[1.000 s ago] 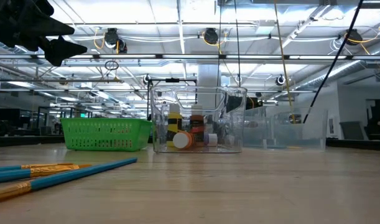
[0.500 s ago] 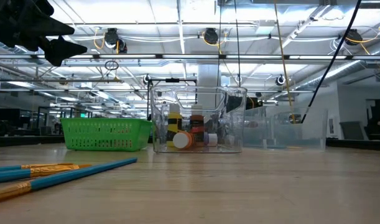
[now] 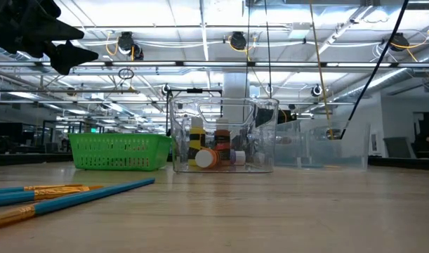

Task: Pick & Place Paint Supplies
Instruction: Put the blue paint brush into the white bin

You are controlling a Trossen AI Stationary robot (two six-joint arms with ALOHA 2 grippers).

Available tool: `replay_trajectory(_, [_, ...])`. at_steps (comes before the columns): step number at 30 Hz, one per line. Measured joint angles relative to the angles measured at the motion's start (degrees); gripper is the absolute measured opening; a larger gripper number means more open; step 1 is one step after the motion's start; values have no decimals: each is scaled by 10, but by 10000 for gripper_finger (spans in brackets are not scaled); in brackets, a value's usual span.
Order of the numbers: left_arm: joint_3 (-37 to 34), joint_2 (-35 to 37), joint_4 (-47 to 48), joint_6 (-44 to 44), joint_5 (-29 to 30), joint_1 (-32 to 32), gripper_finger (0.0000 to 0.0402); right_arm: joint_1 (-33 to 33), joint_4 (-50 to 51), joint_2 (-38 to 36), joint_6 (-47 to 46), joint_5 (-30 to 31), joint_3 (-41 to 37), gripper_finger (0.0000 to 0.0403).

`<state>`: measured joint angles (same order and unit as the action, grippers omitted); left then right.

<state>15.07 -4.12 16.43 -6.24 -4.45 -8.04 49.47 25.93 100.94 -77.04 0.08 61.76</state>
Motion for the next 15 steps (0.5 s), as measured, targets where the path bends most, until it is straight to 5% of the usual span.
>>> replay_trajectory(9, [0,0,0,0,0,0,310,-5,18,18,48,46,2,108])
replay_trajectory(15, [0,0,0,0,0,0,310,-21,47,20,174,77,0,69])
